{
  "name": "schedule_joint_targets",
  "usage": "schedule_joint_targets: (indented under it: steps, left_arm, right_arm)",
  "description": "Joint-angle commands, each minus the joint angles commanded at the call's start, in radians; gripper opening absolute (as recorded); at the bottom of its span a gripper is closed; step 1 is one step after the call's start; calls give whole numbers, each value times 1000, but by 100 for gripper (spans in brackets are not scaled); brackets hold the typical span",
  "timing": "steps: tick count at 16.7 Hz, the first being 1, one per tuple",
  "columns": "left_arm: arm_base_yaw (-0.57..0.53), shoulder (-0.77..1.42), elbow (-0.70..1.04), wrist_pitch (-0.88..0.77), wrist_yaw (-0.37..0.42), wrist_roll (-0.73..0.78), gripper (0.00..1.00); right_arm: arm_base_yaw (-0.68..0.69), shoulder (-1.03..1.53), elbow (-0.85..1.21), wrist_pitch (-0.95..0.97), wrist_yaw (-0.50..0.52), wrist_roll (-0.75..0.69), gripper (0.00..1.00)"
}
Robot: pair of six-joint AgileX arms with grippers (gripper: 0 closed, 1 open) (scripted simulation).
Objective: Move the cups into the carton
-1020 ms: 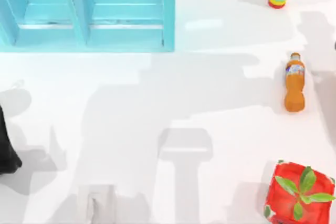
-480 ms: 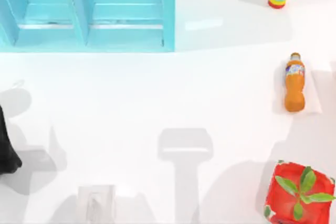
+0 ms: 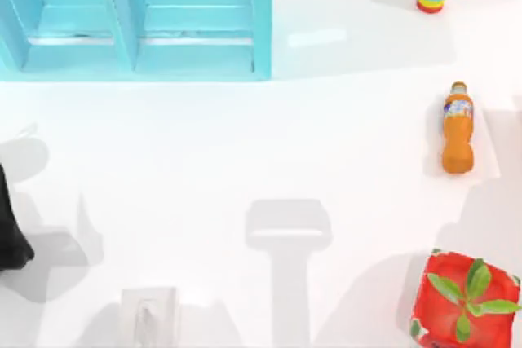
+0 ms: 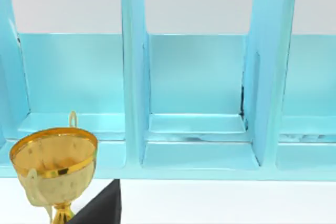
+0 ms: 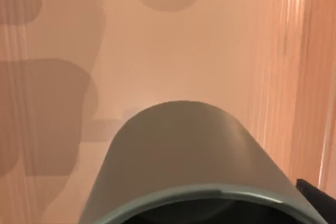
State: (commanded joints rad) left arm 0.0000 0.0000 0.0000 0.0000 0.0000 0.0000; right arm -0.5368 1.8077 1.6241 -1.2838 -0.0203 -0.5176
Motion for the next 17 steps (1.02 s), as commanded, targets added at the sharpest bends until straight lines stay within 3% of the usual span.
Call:
schedule_joint_targets:
  steps: [6,11,17]
  left_arm:
    - [0,0,0,0,0,0,100]
    - [0,0,0,0,0,0,100]
    - [0,0,0,0,0,0,100]
  right_arm:
    - [20,4,-192,196,2,17,0]
    - [22,6,-210,214,2,18,0]
    - [22,6,-210,214,2,18,45]
